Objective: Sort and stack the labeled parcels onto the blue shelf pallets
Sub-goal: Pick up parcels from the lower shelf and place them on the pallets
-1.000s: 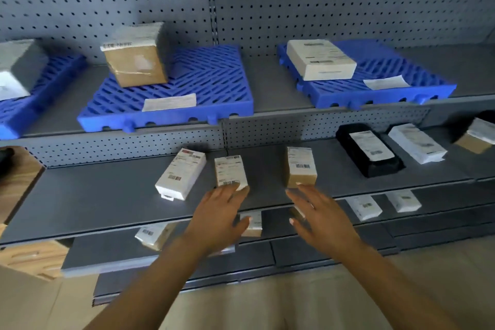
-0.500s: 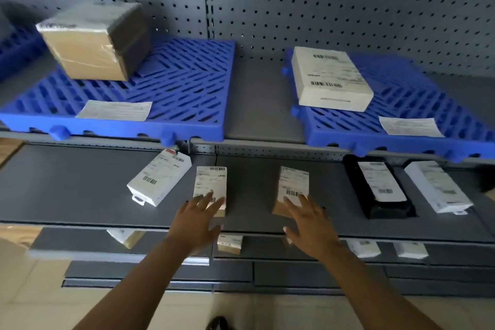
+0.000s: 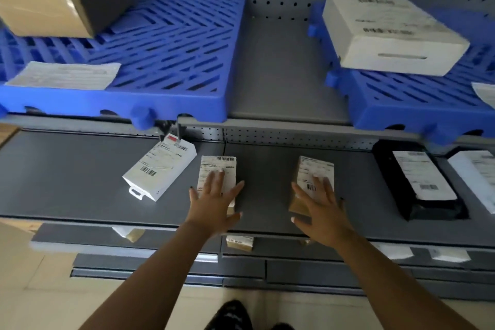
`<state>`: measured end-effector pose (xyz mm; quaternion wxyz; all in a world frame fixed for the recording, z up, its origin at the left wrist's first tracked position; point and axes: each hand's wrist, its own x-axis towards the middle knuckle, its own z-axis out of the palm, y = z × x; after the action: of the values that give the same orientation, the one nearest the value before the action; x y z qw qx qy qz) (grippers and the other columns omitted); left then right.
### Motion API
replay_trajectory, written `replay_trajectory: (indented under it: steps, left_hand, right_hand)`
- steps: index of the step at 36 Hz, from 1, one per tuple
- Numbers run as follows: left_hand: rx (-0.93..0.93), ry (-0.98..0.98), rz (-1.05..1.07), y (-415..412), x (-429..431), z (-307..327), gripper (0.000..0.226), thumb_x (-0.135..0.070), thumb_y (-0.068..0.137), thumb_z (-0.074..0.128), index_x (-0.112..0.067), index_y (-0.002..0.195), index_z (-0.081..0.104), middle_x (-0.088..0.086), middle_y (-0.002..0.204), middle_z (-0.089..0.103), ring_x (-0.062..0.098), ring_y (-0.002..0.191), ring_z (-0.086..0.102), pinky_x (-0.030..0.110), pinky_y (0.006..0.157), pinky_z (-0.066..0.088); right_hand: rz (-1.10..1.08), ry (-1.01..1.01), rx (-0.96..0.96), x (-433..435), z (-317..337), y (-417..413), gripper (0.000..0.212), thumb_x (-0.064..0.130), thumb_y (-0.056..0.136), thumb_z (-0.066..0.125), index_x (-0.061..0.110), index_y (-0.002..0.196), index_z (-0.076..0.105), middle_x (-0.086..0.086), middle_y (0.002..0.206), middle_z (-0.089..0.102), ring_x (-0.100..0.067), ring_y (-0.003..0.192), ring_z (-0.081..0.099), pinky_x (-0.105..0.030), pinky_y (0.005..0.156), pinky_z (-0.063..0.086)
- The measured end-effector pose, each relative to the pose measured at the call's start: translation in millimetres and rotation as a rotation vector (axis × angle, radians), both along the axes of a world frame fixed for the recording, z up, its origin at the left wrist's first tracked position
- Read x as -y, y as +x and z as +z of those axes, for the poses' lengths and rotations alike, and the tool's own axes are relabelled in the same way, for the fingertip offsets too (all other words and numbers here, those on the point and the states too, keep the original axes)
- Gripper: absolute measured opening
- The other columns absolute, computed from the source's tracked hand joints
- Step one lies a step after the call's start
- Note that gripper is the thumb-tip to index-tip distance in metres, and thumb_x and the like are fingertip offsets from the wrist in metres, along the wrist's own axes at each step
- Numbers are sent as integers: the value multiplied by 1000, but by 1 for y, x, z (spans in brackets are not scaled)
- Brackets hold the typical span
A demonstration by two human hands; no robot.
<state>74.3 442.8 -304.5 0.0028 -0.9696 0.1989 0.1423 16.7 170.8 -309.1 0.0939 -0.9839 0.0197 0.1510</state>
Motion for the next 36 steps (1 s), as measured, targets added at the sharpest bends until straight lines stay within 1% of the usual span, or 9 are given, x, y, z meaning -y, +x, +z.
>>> replay_trajectory:
  steps: [3,8,15,17,19,21,30,33,36]
  left_hand:
    - [45,43,-10,4,2,-4,71,-64,90,39,-45,148,4,5,159,-20,33,145,-18,65,109,14]
    - [87,33,12,-5,10,4,49,-51,94,42,-39,141,31,7,159,-1,33,145,-4,59,108,25]
    - [102,-31,-7,-42,2,32,45,-49,94,40,-42,138,36,4,159,12,29,145,5,57,107,22]
    - [133,-55,-16,-56,-6,46,45,-49,91,41,-43,136,39,8,155,26,33,142,20,60,101,30]
    - [141,-76,-5,-67,-15,62,47,-50,82,42,-39,128,45,12,139,50,37,128,44,62,82,44]
    - [166,-86,-10,-78,-25,75,50,-52,77,40,-36,123,50,12,129,58,37,118,53,58,72,49]
    - [242,-196,-78,-126,-60,108,49,-52,83,43,-36,129,50,9,137,53,35,125,46,55,79,48]
    - [270,-249,-108,-141,-75,117,51,-51,86,44,-35,134,47,7,139,50,34,127,45,53,82,48]
    - [288,-313,-127,-158,-87,125,56,-52,88,43,-34,141,38,5,142,49,33,128,45,49,82,47]
  right_hand:
    - [-1,6,34,-1,-2,5,78,63,87,49,48,147,1,2,155,-28,-26,138,-33,-65,110,10]
    - [-4,-44,33,-4,6,7,61,54,90,49,41,144,22,0,158,-13,-30,143,-18,-60,107,26]
    - [-42,11,27,-8,35,-22,40,48,95,43,39,134,37,1,158,-3,-26,144,-4,-60,104,28]
    - [-28,10,38,-7,51,-33,41,49,95,43,39,135,38,1,158,0,-24,144,1,-59,104,30]
    - [3,-2,51,-5,66,-43,42,48,95,43,39,136,38,2,158,1,-23,144,2,-58,104,30]
    - [26,-5,60,-5,80,-55,42,48,95,42,40,136,38,3,158,2,-22,144,1,-58,105,29]
    - [118,40,133,-18,112,-108,42,46,96,42,39,137,38,4,158,5,-18,143,-4,-52,106,27]
    - [120,79,211,-28,118,-129,42,49,92,46,38,132,45,1,156,20,-23,143,10,-57,100,34]
    - [133,108,349,-40,123,-149,44,54,82,40,39,123,47,-6,145,42,-25,135,26,-60,83,45]
